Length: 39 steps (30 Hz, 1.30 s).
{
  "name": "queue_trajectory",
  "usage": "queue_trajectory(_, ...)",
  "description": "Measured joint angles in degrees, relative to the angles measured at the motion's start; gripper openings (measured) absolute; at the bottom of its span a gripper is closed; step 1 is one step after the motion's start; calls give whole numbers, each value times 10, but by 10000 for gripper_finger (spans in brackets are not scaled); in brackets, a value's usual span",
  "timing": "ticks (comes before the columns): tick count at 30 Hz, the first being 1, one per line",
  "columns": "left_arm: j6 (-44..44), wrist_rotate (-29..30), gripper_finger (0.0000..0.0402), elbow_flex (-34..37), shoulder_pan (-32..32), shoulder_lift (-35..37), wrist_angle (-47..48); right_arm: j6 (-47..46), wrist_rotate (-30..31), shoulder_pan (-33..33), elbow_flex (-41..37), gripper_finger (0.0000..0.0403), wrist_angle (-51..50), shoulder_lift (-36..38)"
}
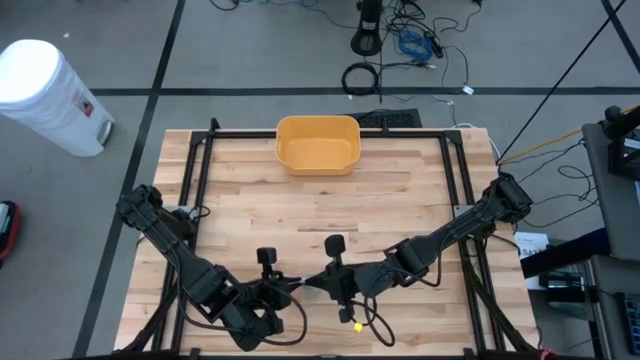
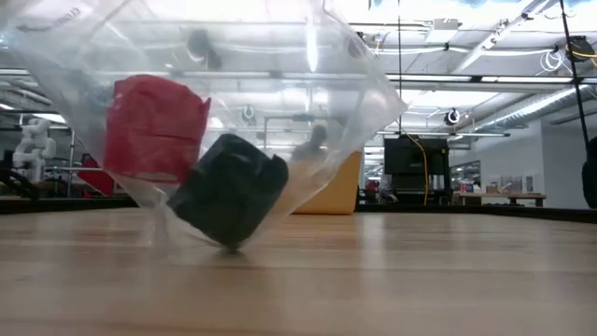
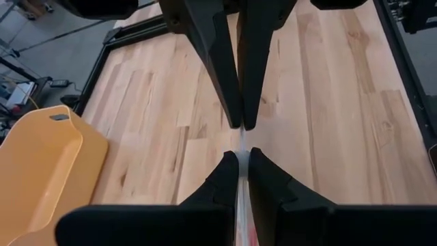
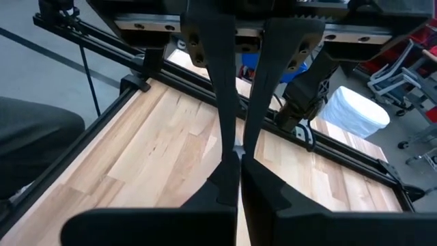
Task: Roll bandage
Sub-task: Close the transparent zip bag
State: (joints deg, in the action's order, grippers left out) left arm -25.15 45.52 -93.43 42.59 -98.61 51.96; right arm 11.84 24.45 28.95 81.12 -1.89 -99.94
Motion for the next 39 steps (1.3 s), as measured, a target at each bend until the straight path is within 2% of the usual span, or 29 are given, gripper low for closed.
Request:
queue_trajectory(17,-30,-4,22,-2,9,0,37,-13,19,11,0,6,-15,11)
queue_trajectory(26,-30,-1,22,-3,9,0,35,-22,7,-6,0,109,19,-12)
queue_trajectory(30,-30,-1,22,-3,9,0,35,-30,-3,-12,0,135,21,-12)
queue_trajectory(34,-28,0,22,-3,9,0,34,-38,-22,-17,0,132,22,-12)
queue_trajectory(39,-25,2,22,-3,9,0,27,-38,-44,-20,0,100,26,-12)
